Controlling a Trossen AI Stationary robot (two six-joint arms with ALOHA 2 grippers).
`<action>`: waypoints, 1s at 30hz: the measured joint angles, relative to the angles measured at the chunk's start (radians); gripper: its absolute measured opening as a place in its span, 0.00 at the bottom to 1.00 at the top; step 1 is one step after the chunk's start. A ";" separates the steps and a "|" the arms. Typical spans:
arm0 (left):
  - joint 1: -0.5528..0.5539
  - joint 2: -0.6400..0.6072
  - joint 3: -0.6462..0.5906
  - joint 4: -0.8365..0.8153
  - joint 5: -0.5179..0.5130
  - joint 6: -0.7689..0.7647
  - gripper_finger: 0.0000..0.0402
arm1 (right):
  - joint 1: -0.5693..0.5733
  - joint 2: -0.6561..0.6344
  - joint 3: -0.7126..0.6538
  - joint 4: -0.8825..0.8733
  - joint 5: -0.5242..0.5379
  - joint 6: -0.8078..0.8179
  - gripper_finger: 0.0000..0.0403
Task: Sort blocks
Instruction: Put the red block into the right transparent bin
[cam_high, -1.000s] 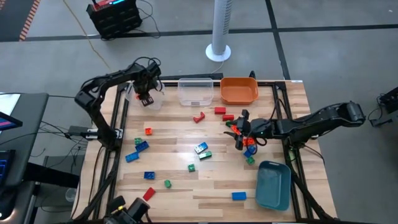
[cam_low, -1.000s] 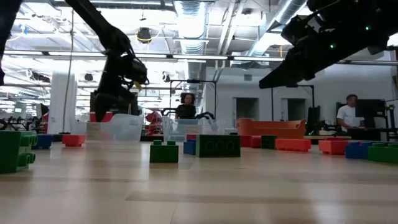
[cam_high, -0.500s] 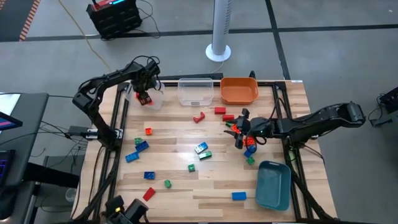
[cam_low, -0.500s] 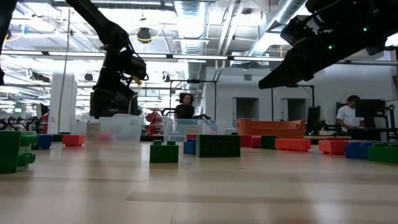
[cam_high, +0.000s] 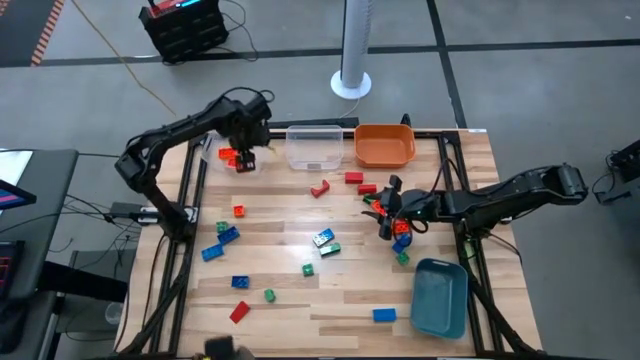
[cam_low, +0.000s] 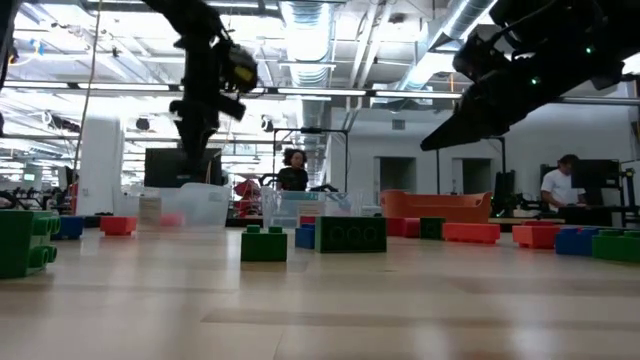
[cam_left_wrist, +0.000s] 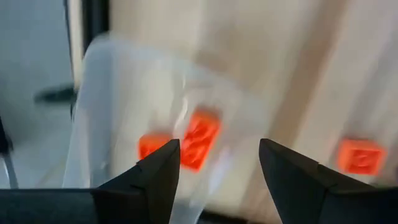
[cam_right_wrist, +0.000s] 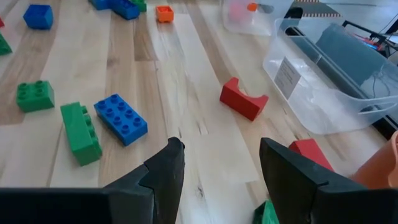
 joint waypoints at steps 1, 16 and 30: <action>-0.034 -0.010 0.000 -0.001 0.012 -0.001 0.53 | 0.000 0.000 0.000 -0.006 0.000 0.000 0.54; -0.486 0.080 0.000 0.320 -0.051 -0.345 0.53 | -0.023 0.067 -0.001 0.025 -0.001 -0.015 0.54; -0.541 0.313 0.066 0.629 -0.123 -0.511 0.53 | 0.008 -0.078 0.049 -0.162 0.030 0.011 0.54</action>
